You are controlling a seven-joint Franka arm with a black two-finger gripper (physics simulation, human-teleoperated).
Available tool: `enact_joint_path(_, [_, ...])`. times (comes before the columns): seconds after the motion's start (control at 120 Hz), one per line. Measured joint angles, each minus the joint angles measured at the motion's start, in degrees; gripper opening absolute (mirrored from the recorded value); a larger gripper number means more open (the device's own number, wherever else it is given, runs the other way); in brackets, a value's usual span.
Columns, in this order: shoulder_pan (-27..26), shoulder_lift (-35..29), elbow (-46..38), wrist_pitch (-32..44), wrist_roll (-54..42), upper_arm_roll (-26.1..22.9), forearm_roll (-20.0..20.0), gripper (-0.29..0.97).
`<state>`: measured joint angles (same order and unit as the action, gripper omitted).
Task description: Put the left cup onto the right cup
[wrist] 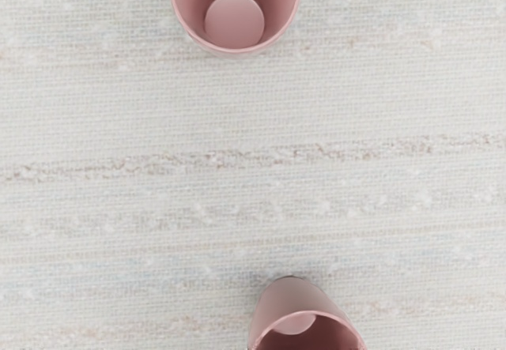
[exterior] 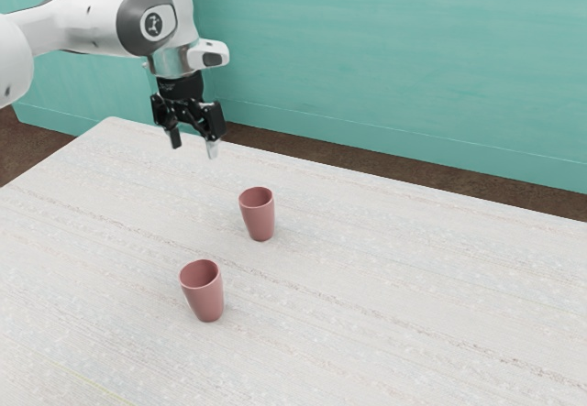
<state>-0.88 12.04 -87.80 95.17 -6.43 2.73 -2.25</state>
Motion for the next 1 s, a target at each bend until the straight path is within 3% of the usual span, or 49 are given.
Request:
enact_joint_path(0.267, [0.26,0.96,0.58,-1.0,0.36,-0.01,0.36,0.68])
enact_joint_path(0.658, [2.18,17.64,13.39,-0.66,0.43,0.08,0.25,0.68])
enact_joint_path(1.0, [2.56,26.2,21.63,1.21,0.48,0.17,0.23,0.68])
